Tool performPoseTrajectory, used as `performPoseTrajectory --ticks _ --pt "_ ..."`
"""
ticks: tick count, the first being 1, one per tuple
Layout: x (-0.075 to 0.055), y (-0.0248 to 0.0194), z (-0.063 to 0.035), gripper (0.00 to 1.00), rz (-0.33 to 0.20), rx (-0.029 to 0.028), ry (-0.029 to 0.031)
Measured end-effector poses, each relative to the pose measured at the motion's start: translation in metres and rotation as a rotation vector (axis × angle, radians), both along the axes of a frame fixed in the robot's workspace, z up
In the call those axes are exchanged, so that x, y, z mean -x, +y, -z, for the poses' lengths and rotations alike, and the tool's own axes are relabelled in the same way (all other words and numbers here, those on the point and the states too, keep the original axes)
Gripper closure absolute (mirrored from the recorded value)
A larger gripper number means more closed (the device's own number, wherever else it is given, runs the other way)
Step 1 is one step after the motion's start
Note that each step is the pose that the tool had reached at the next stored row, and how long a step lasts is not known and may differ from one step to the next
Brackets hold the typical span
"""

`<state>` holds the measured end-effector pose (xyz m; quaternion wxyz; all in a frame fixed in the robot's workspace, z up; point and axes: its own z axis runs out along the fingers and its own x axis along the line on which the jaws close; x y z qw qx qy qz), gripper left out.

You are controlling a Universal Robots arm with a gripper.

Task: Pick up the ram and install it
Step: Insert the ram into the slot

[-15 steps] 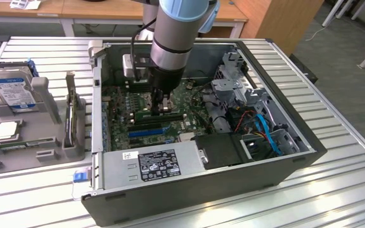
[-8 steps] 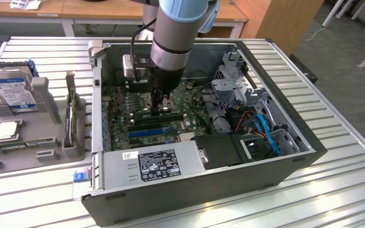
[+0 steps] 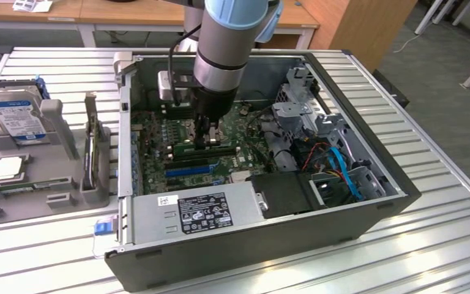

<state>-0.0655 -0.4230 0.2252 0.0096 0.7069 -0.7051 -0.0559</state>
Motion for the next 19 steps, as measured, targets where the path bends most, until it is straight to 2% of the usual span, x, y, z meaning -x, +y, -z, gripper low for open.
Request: performPoseTrajectory --ticks 7,19 --pt "0.0001 -0.0021 0.0 0.88 0.0 0.0 0.0" --pt "0.0 -0.0022 0.0019 0.88 0.0 0.0002 -0.0001"
